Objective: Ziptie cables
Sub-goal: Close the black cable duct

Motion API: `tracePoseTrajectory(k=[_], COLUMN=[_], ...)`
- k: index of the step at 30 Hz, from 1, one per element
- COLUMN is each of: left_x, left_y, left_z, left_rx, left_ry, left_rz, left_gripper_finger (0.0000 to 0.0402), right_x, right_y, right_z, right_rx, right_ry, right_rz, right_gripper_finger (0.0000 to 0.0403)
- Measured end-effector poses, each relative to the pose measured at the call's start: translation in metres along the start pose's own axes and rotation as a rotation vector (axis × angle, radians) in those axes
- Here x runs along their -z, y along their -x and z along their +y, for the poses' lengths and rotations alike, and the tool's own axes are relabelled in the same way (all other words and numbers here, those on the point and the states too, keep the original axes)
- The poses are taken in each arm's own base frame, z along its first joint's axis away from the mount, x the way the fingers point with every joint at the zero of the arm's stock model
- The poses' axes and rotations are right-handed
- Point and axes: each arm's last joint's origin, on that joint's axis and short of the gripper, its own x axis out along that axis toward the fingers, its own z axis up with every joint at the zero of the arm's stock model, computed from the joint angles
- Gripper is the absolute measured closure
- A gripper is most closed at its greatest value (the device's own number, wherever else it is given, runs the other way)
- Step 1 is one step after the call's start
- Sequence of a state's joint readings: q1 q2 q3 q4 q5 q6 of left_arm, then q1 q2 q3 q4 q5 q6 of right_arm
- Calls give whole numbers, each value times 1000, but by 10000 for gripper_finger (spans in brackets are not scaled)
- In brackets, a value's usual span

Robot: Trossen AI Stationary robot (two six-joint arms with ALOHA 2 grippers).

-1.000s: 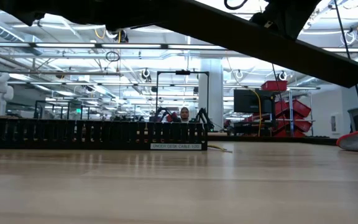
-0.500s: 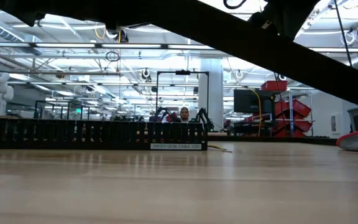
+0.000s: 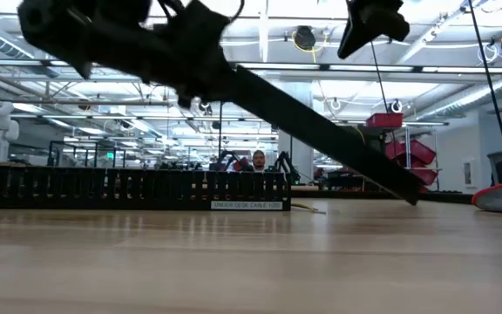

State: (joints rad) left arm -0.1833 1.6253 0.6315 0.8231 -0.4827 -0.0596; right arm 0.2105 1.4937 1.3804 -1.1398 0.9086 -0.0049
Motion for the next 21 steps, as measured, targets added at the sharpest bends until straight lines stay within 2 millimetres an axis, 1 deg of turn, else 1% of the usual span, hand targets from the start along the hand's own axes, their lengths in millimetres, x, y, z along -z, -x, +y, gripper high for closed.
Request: tracePoseTrajectory(k=[2,4,6,8,11,14,17,21], left_x=[7,14,16,14,9,9,11,12], left_y=[-8,-15,-19,-22,-23,-24,-27,-29], left_z=[4,6,9,11,15,18,22,27], left_rx=[-17,-28,-26,-21,-18,0,18,28], left_ry=[64,126,189,250,321,375,417,440], left_rz=[-14,-43,-82,-142,-199,-198,-175,-161], left_gripper_finger=[399,399,400,400,400,400,400,400], right_x=[-1,-2,0,4,12,19,19,10], right_y=[7,13,14,8,-6,-21,-29,-34], right_z=[4,11,24,44,75,96,105,109], right_rx=[37,34,28,21,19,73,121,120], right_ry=[1,-35,-54,-38,14,73,93,57], right_rz=[-26,-49,-60,-58,-49,-43,-49,-84], right_gripper_finger=[367,347,324,298,257,215,175,129])
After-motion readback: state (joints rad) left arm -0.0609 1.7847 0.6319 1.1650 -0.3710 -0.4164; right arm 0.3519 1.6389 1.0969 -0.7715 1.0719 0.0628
